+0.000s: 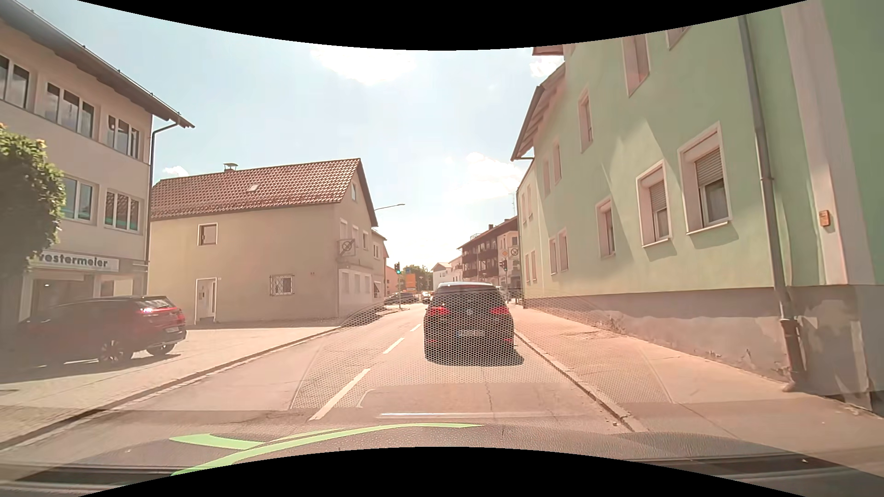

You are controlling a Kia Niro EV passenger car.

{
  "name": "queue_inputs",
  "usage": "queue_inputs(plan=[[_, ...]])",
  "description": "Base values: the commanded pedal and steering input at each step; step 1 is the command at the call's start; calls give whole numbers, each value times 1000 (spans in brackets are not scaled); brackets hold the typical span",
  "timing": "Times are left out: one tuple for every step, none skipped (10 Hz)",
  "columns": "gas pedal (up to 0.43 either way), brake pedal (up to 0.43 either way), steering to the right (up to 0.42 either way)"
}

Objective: Follow the waypoints while adhering to traffic rules and regulations

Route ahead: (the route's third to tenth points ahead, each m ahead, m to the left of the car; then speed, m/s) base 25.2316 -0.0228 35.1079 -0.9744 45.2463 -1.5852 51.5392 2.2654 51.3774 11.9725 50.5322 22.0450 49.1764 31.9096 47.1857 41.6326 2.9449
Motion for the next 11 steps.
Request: queue_inputs(plan=[[240, 0, 8], [240, 0, 8], [240, 0, 8], [240, 0, 8], [240, 0, 8], [240, 0, 9], [240, 0, 11], [228, 0, 12], [228, 0, 12], [228, 0, 14], [228, 0, 17]])
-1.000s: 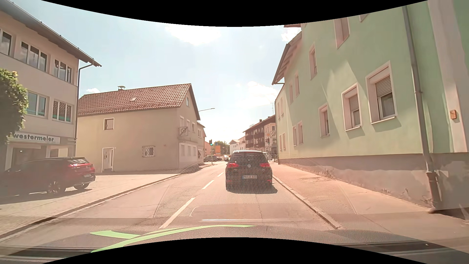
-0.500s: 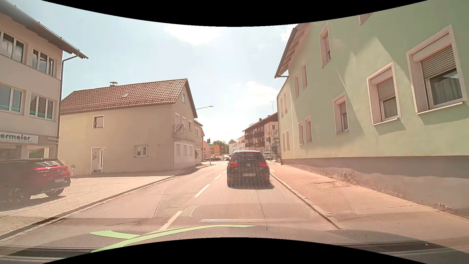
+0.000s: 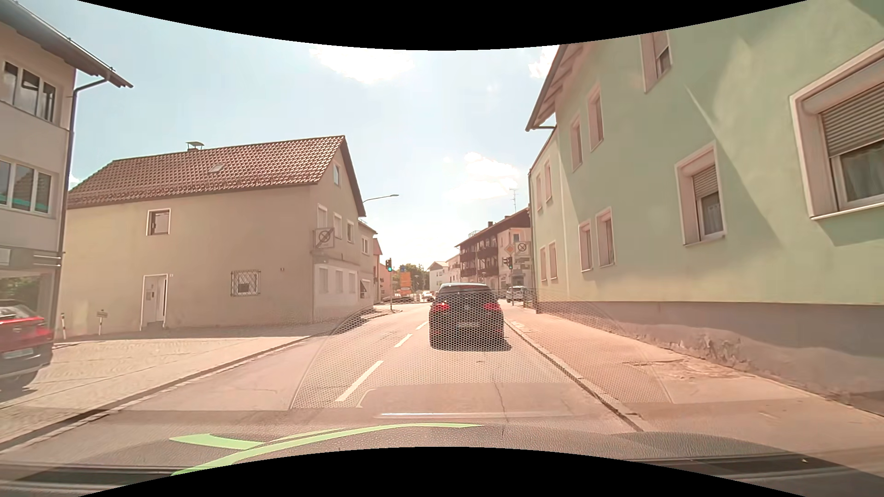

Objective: Follow the waypoints while adhering to traffic rules and regulations

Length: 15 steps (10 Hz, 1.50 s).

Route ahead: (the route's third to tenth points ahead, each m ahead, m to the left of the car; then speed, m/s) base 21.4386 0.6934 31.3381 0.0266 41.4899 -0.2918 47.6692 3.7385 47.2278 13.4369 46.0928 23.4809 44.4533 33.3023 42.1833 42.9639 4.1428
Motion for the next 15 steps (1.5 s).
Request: queue_inputs(plan=[[228, 0, 17], [228, 0, 17], [228, 0, 18], [228, 0, 20], [228, 0, 21], [228, 0, 23], [228, 0, 25], [228, 0, 25], [220, 0, 26], [209, 0, 28], [177, 0, 28], [150, 0, 28], [138, 0, 28], [138, 0, 28], [138, 0, 28]])
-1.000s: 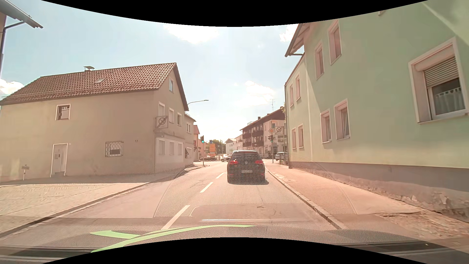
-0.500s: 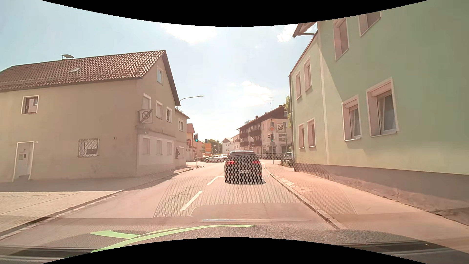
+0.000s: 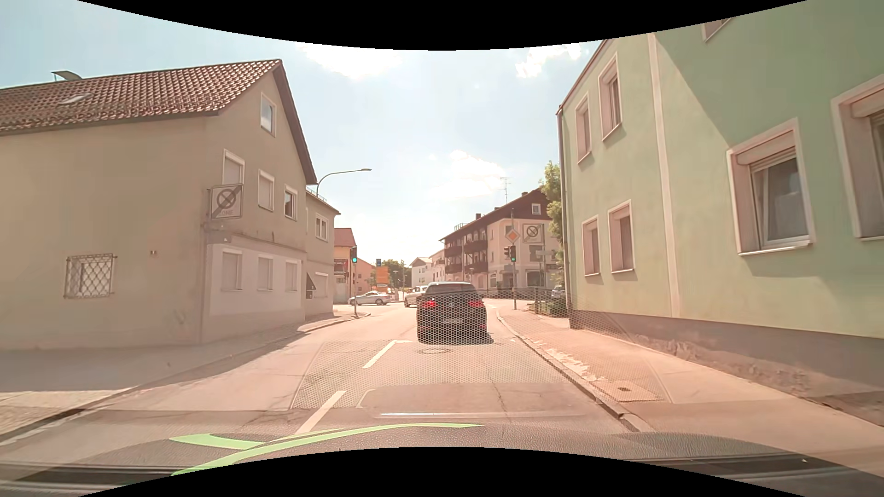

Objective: Follow the waypoints while adhering to traffic rules and regulations

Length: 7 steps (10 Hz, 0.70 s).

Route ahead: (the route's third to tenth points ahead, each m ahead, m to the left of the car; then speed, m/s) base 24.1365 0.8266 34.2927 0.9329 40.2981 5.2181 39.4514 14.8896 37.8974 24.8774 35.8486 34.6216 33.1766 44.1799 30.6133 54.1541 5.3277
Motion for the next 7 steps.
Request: queue_inputs(plan=[[138, 0, 28], [138, 0, 26], [138, 0, 21], [138, 0, 18], [138, 0, 14], [138, 0, 10], [138, 0, 10]])
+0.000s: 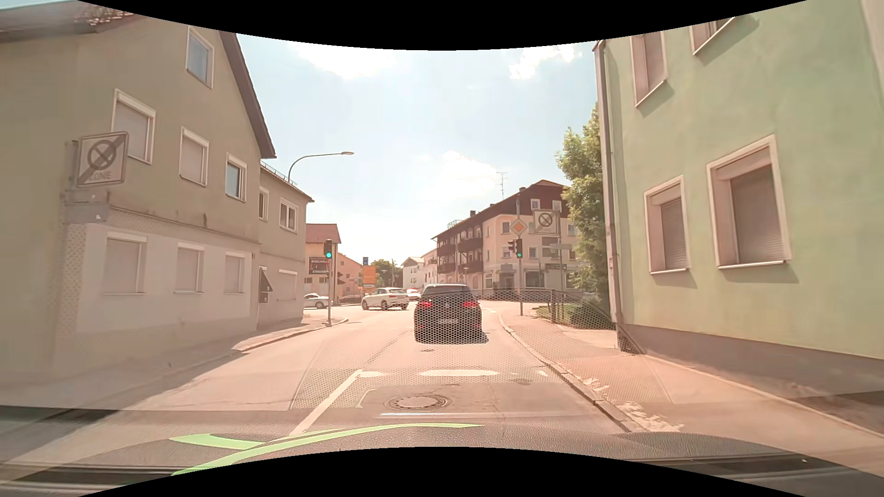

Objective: Follow the waypoints while adhering to traffic rules and regulations

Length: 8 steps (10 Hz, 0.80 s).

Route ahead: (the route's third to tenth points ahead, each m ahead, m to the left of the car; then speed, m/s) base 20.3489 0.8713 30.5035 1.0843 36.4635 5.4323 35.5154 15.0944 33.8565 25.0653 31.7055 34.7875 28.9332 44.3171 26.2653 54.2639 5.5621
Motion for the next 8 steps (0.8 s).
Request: queue_inputs(plan=[[138, 0, 10], [138, 0, 9], [138, 0, 9], [138, 0, 10], [138, 0, 11], [138, 0, 12], [138, 0, 13], [138, 0, 15]])
